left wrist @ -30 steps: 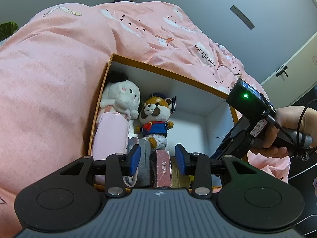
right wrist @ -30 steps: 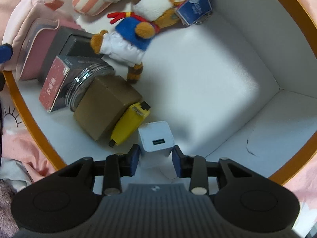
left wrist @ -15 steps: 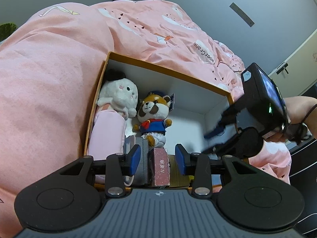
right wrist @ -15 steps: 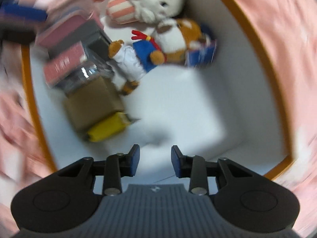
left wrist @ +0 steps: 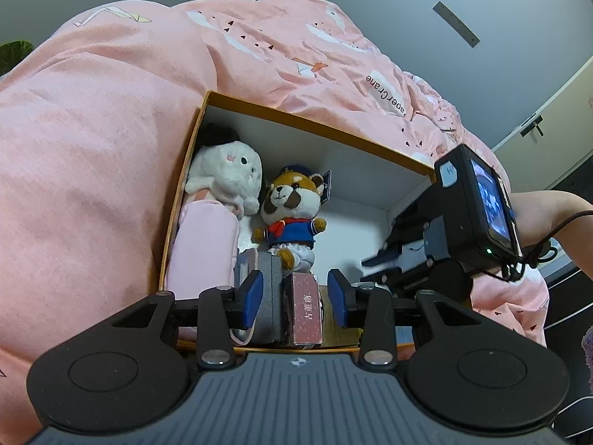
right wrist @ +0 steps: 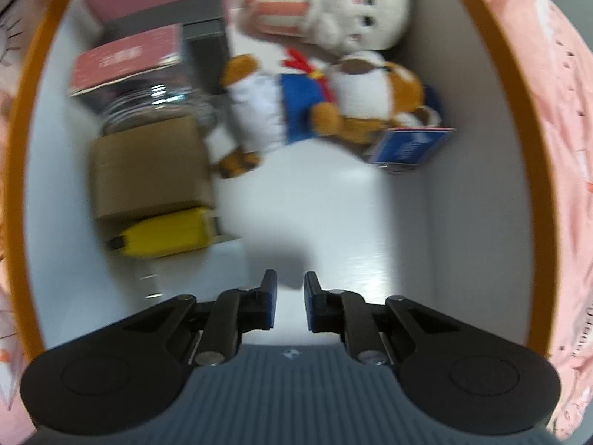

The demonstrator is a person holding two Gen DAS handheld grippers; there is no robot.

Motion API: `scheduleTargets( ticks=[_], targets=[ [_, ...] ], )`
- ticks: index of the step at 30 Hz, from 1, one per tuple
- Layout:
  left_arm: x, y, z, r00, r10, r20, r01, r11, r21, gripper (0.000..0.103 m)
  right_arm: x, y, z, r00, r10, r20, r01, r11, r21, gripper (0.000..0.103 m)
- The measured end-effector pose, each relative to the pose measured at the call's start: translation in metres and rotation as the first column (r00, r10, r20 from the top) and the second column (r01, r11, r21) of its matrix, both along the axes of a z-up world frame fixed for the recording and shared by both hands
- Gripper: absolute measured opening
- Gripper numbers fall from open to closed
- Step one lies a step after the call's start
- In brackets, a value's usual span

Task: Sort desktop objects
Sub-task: 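Open both tools to release the charger and yellow stick in the box, then move both tools back to the items beside the box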

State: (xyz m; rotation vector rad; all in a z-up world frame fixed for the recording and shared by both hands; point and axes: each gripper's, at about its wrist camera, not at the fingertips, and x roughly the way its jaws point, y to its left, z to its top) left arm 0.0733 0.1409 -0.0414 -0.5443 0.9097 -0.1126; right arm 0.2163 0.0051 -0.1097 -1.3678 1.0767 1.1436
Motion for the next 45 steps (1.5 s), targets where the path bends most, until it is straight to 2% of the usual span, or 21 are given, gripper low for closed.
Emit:
scheduleTargets(
  ticks=[1, 4, 11, 15, 18, 20, 24, 26, 27, 29, 31, 34, 35, 36, 39, 41, 45],
  targets=[
    [0.000, -0.001, 0.000, 1.000, -0.002, 0.000, 0.002, 1.000, 0.000, 0.043, -0.002, 0.000, 0.000, 1.000, 0.004, -0.018, -0.004, 1.000, -0.004, 0.005],
    [0.000, -0.002, 0.001, 1.000, -0.006, 0.002, 0.006, 1.000, 0.002, 0.043, -0.007, 0.003, 0.001, 0.997, -0.002, -0.071, 0.002, 1.000, -0.009, 0.003],
    [0.000, -0.007, 0.002, 1.000, -0.016, 0.003, 0.016, 1.000, 0.009, 0.043, -0.010, 0.010, 0.006, 0.998, 0.003, -0.067, -0.002, 1.000, 0.021, 0.003],
    [-0.002, -0.017, 0.006, 0.999, -0.046, 0.019, 0.045, 0.998, 0.037, 0.043, -0.011, 0.014, 0.018, 0.999, -0.024, -0.024, 0.025, 0.998, 0.053, 0.004],
    [-0.006, -0.027, 0.014, 0.995, -0.087, 0.051, 0.085, 0.995, 0.044, 0.043, -0.011, 0.013, 0.039, 0.993, -0.113, 0.024, 0.110, 0.987, 0.118, 0.006],
    [-0.010, -0.037, 0.018, 0.989, -0.128, 0.075, 0.124, 0.991, 0.052, 0.043, -0.015, 0.009, 0.057, 0.978, -0.204, 0.033, 0.194, 0.962, 0.192, 0.007],
    [-0.020, -0.061, 0.027, 0.968, -0.225, 0.108, 0.213, 0.971, 0.108, 0.043, -0.036, -0.010, 0.098, 0.942, -0.337, -0.007, 0.315, 0.872, 0.376, 0.008],
    [-0.024, -0.074, 0.030, 0.960, -0.260, 0.105, 0.245, 0.959, 0.139, 0.043, -0.067, -0.066, 0.107, 0.920, -0.388, -0.045, 0.365, 0.812, 0.455, 0.011],
    [-0.025, -0.080, 0.030, 0.957, -0.273, 0.098, 0.256, 0.954, 0.156, 0.043, -0.052, -0.085, 0.112, 0.907, -0.416, -0.065, 0.393, 0.781, 0.486, 0.016],
    [-0.028, -0.093, 0.029, 0.948, -0.307, 0.081, 0.287, 0.938, 0.193, 0.043, -0.066, -0.102, 0.117, 0.879, -0.467, -0.100, 0.442, 0.715, 0.542, 0.022],
    [-0.031, -0.103, 0.028, 0.940, -0.332, 0.072, 0.312, 0.928, 0.206, 0.043, -0.070, -0.130, 0.127, 0.856, -0.503, -0.118, 0.472, 0.669, 0.575, 0.024],
    [-0.034, -0.113, 0.025, 0.927, -0.370, 0.063, 0.352, 0.915, 0.197, 0.044, -0.091, -0.148, 0.114, 0.821, -0.554, -0.139, 0.510, 0.600, 0.617, 0.024],
    [-0.035, -0.117, 0.023, 0.923, -0.381, 0.060, 0.363, 0.912, 0.192, 0.045, -0.097, -0.157, 0.101, 0.807, -0.570, -0.154, 0.526, 0.573, 0.629, 0.024],
    [-0.036, -0.121, 0.022, 0.917, -0.396, 0.054, 0.380, 0.905, 0.191, 0.047, -0.105, -0.166, 0.103, 0.789, -0.590, -0.172, 0.545, 0.541, 0.641, 0.026],
    [-0.036, -0.135, 0.013, 0.891, -0.454, 0.022, 0.443, 0.878, 0.179, 0.047, -0.124, -0.187, 0.100, 0.709, -0.666, -0.232, 0.626, 0.443, 0.642, 0.036],
    [-0.036, -0.144, 0.006, 0.878, -0.478, -0.009, 0.472, 0.864, 0.176, 0.047, -0.132, -0.194, 0.086, 0.655, -0.711, -0.257, 0.669, 0.386, 0.635, 0.037],
    [-0.036, -0.159, -0.011, 0.857, -0.510, -0.077, 0.515, 0.835, 0.193, 0.047, -0.143, -0.200, 0.052, 0.495, -0.828, -0.265, 0.766, 0.272, 0.582, 0.037]
  ],
)
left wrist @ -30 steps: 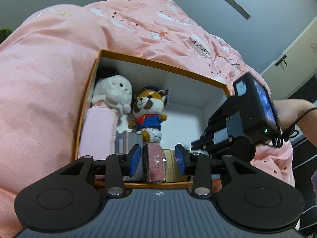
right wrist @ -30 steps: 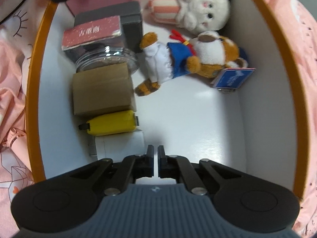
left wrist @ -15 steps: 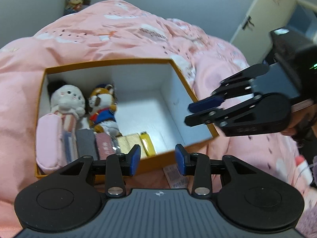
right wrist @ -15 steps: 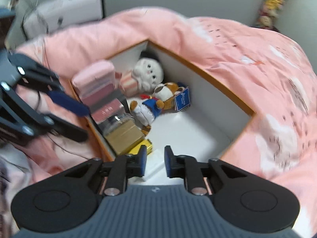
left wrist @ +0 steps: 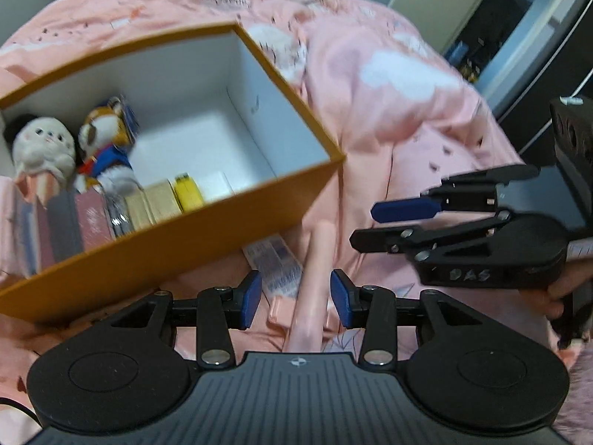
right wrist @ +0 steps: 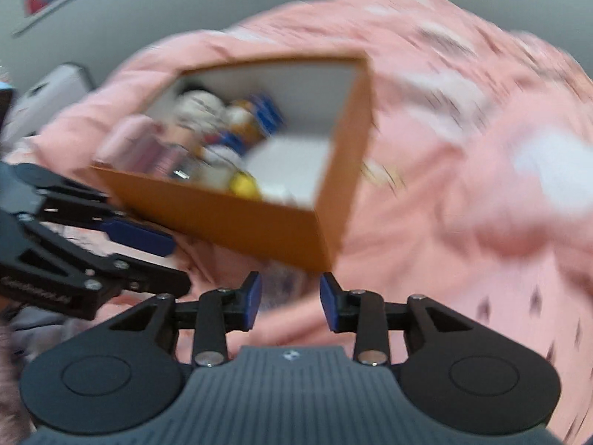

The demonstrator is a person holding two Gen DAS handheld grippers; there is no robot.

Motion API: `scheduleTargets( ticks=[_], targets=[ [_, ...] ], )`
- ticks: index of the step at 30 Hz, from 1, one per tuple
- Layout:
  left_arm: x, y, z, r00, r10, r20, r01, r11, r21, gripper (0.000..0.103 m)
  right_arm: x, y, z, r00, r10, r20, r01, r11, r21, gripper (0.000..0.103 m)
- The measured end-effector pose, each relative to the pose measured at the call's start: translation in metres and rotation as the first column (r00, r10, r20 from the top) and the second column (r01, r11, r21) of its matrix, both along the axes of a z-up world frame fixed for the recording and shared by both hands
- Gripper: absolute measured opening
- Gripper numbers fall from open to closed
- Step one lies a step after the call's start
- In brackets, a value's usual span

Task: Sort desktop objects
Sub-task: 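Move both tools back to the items beside the box, then grasp the pink bottle with the left tool while the right tool grasps the white lotion tube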

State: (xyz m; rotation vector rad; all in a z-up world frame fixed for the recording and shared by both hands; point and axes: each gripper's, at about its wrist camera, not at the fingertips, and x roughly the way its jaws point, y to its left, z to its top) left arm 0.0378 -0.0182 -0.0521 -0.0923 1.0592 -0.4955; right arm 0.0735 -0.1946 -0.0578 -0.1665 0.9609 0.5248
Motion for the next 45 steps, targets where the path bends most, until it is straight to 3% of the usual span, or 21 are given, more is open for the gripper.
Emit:
scheduleTargets(
  ticks=[8, 14, 25, 29, 32, 39, 45],
  targets=[
    [0.003, -0.035, -0.023, 0.993, -0.105, -0.057, 0.110, 0.990, 0.093, 0.047, -0.022, 0.001, -0.035, 0.984, -0.167, 0.066, 0.172, 0.981, -0.087, 0.039],
    [0.003, -0.068, -0.038, 0.983, -0.166, -0.079, 0.178, 0.969, 0.169, 0.047, -0.016, -0.022, -0.045, 0.974, -0.223, 0.024, 0.224, 0.974, -0.021, 0.039],
    [0.012, -0.085, -0.055, 0.984, -0.138, -0.112, 0.163, 0.952, 0.259, 0.047, -0.015, -0.038, -0.043, 0.973, -0.232, -0.003, 0.232, 0.972, 0.031, 0.040],
    [0.019, -0.080, -0.064, 0.983, -0.089, -0.161, 0.127, 0.961, 0.246, 0.046, -0.015, -0.038, -0.043, 0.973, -0.229, -0.005, 0.230, 0.973, 0.033, 0.040],
    [0.018, -0.074, -0.063, 0.987, -0.065, -0.145, 0.100, 0.963, 0.252, 0.034, -0.014, -0.037, -0.044, 0.974, -0.226, -0.006, 0.226, 0.974, 0.029, 0.042],
    [0.008, -0.059, -0.055, 0.992, -0.037, -0.120, 0.067, 0.965, 0.255, 0.031, -0.014, -0.034, -0.044, 0.980, -0.198, -0.015, 0.198, 0.980, 0.023, 0.046],
    [-0.002, -0.028, -0.041, 0.990, 0.026, -0.141, 0.001, 0.983, 0.181, 0.030, -0.011, -0.028, -0.034, 0.985, -0.164, -0.053, 0.168, 0.982, 0.082, 0.046]
  ],
)
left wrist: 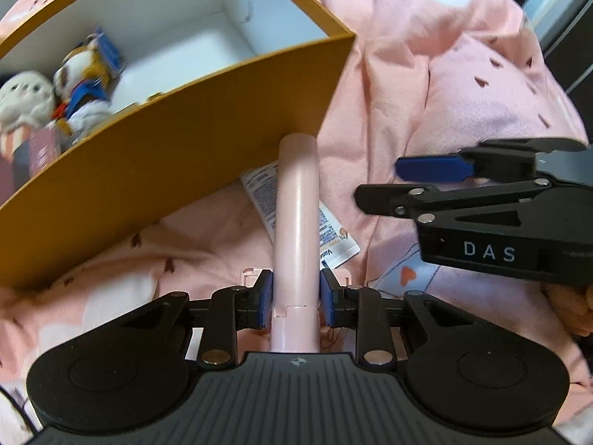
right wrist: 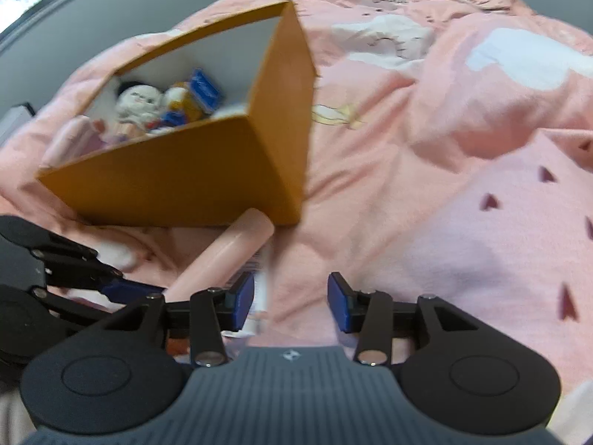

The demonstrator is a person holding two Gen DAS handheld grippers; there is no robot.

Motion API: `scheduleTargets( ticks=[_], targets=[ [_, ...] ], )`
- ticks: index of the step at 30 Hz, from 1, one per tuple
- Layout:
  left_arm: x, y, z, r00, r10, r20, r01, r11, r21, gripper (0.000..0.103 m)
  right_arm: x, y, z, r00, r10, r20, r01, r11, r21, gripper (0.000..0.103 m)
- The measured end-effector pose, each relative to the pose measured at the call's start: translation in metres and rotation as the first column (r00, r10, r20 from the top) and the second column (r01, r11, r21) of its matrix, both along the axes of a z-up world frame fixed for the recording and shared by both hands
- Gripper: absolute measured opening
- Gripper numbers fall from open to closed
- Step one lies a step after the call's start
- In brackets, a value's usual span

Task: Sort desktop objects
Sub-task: 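Grasp the pink bottle with the left tool while the right tool grasps the white lotion tube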

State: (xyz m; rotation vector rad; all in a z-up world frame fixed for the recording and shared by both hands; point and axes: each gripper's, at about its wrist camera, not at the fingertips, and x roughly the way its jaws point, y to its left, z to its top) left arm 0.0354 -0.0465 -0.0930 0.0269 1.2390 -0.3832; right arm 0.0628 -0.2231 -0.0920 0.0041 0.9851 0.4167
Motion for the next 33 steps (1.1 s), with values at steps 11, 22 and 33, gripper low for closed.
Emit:
scheduleTargets(
  ticks=[11, 22, 33],
  targets=[
    [-0.011, 0.038, 0.019, 0.996, 0.090, -0.004, -0.090, 0.989, -0.114, 0.031, 0.023, 0.006, -0.024, 0.982, -0.004, -0.189, 0.021, 0.996, 0.087, 0.035],
    [-0.013, 0.054, 0.011, 0.991, 0.132, -0.036, -0.136, 0.976, -0.172, 0.030, 0.035, 0.023, -0.053, 0.964, -0.007, -0.266, 0.018, 0.999, 0.038, 0.044],
    [-0.015, 0.050, 0.012, 0.989, 0.141, -0.040, -0.145, 0.977, -0.155, 0.030, 0.035, 0.014, -0.064, 0.950, 0.011, -0.312, 0.040, 0.987, 0.158, 0.030]
  ],
)
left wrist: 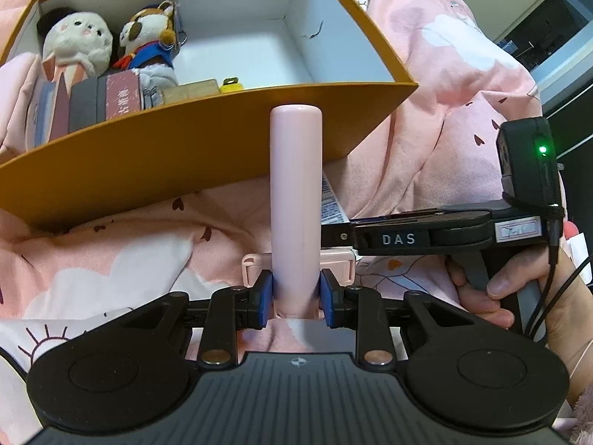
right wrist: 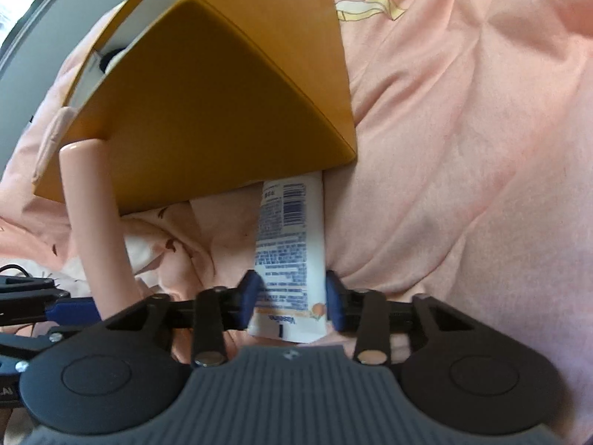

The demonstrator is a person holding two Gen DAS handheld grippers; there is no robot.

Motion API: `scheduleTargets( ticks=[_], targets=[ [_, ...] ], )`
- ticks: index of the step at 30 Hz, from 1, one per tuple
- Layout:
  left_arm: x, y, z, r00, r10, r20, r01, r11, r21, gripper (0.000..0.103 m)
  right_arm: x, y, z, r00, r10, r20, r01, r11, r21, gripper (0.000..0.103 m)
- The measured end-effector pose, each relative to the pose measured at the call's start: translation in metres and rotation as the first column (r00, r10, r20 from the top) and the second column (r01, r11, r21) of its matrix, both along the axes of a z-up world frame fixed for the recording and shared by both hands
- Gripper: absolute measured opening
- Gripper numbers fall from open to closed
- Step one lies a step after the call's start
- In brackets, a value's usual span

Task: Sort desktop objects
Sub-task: 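Grasp the pink bottle with the left tool while the right tool grasps the white lotion tube, then lift the pink bottle with the left tool while the right tool lifts the lotion tube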

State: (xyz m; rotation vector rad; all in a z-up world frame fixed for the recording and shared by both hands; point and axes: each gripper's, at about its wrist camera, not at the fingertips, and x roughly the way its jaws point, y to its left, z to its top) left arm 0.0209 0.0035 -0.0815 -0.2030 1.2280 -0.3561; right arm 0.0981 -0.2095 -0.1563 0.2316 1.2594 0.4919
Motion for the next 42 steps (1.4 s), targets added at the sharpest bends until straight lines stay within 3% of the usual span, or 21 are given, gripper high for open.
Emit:
scheduleTargets(
  ticks=[3, 16, 23, 26, 34, 42],
  targets=[
    [-0.001, -0.003, 0.000, 1.000, 0.000, 0.002, 0.000, 1.000, 0.007, 0.030, -0.006, -0.008, 0.006, 1.000, -0.007, 0.014, 0.006, 0.999, 0.051, 0.021],
    [0.002, -0.009, 0.013, 0.999, -0.030, 0.039, 0.029, 0.999, 0.039, 0.030, -0.033, -0.028, 0.047, 0.995, -0.064, 0.077, 0.051, 0.985, 0.167, 0.012],
    [0.001, -0.007, 0.015, 0.999, -0.026, 0.037, 0.025, 0.999, 0.040, 0.030, -0.053, -0.031, 0.088, 0.972, -0.055, 0.227, 0.036, 0.995, 0.088, 0.012],
    [0.001, -0.008, 0.013, 0.999, -0.028, 0.037, 0.027, 0.999, 0.040, 0.030, -0.061, -0.042, 0.103, 0.966, -0.046, 0.254, 0.020, 0.995, 0.102, 0.012],
    [0.004, -0.008, 0.006, 0.999, -0.023, 0.028, 0.023, 0.999, 0.027, 0.030, -0.051, -0.027, 0.068, 0.984, 0.004, 0.179, -0.004, 1.000, -0.002, 0.013],
    [0.004, -0.010, 0.003, 0.999, -0.028, 0.028, 0.027, 0.999, 0.024, 0.030, -0.054, -0.014, 0.058, 0.982, 0.041, 0.182, -0.028, 0.997, -0.073, 0.016]
  ],
)
